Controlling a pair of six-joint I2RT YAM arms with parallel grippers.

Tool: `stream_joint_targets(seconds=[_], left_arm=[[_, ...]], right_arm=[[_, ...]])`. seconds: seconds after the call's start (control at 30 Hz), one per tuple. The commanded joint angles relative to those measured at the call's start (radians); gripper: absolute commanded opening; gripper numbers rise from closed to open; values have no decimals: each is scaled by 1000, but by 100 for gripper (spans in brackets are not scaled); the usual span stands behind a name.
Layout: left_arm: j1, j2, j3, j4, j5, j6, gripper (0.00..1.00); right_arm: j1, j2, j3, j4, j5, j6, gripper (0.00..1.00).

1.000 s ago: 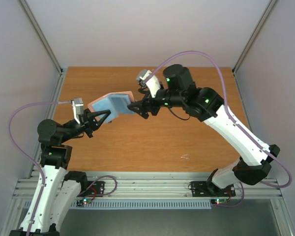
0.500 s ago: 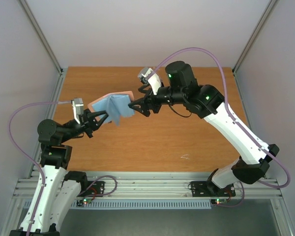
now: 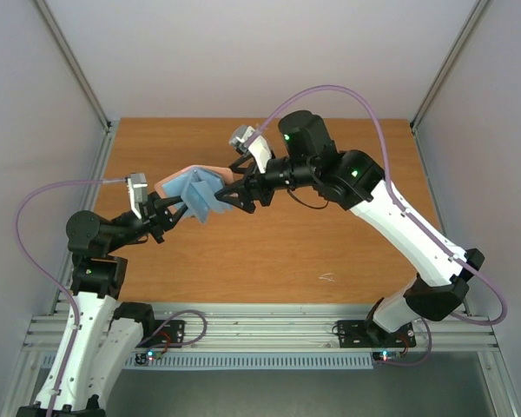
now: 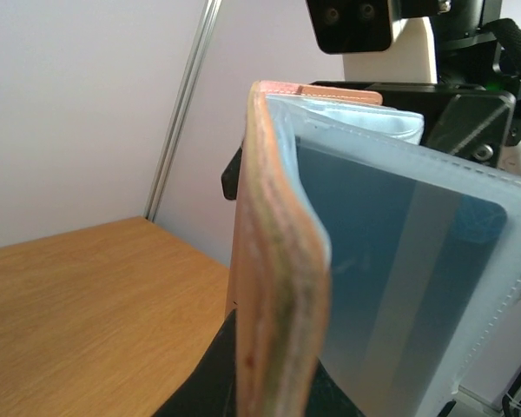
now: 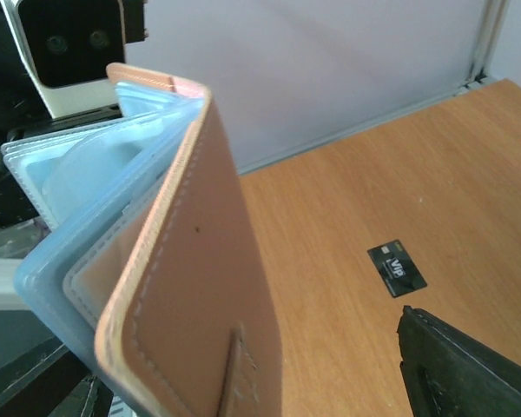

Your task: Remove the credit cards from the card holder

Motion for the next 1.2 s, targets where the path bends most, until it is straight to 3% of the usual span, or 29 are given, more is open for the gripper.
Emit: stream_joint_targets(seconds=[0.0,0.17,0.5,0.97,1.07,1.17], left_arm=[[-1,-10,23,26,-15,9,0],[-1,-11,21,16,-23,16,0],[-1,-13,21,-12,-64,36,0],[-1,-16,16,-12,-58,30,0],[-1,-18,17,-13,-52,30,0],[-1,-18,15,-14,-36,28,0]], right_arm=[[44,36,24,27,41,29,86],[51,56,38,36,80,75,82],[131,65,44,48,148,49,89],[136,134,109,35,240,90,94],[135,133,109,31,256,90,87],[134,120,97,31,289,86,67]])
